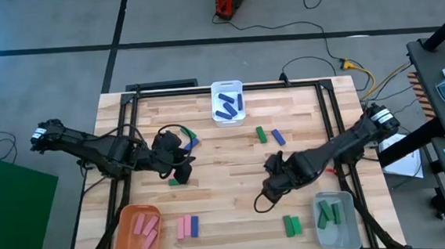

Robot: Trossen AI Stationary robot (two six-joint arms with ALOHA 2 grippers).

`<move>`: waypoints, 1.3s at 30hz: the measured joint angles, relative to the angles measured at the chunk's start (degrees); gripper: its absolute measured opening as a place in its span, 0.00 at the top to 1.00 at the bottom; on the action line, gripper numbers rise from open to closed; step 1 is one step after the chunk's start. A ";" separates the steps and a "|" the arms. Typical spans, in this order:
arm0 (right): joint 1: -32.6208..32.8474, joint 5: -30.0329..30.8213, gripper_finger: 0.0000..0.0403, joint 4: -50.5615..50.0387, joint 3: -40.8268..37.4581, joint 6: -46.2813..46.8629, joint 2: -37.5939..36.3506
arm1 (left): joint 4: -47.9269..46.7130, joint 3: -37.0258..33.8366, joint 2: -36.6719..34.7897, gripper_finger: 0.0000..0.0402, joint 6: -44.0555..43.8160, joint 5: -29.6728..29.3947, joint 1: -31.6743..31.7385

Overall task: Sort blocks
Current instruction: Put the green block into the gray bin

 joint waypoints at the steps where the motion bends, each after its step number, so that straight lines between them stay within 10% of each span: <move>1: 0.35 1.18 0.03 -0.27 -0.69 -2.49 0.00 | 0.00 0.00 0.00 0.65 0.00 0.00 0.00; 15: -12.92 -10.10 0.03 4.70 -3.34 5.63 -0.86 | 0.68 0.00 0.00 0.65 0.04 -0.90 0.64; 39: -11.35 -12.50 0.03 6.48 -7.75 14.66 0.78 | 1.71 0.00 0.00 0.65 0.01 -2.89 1.10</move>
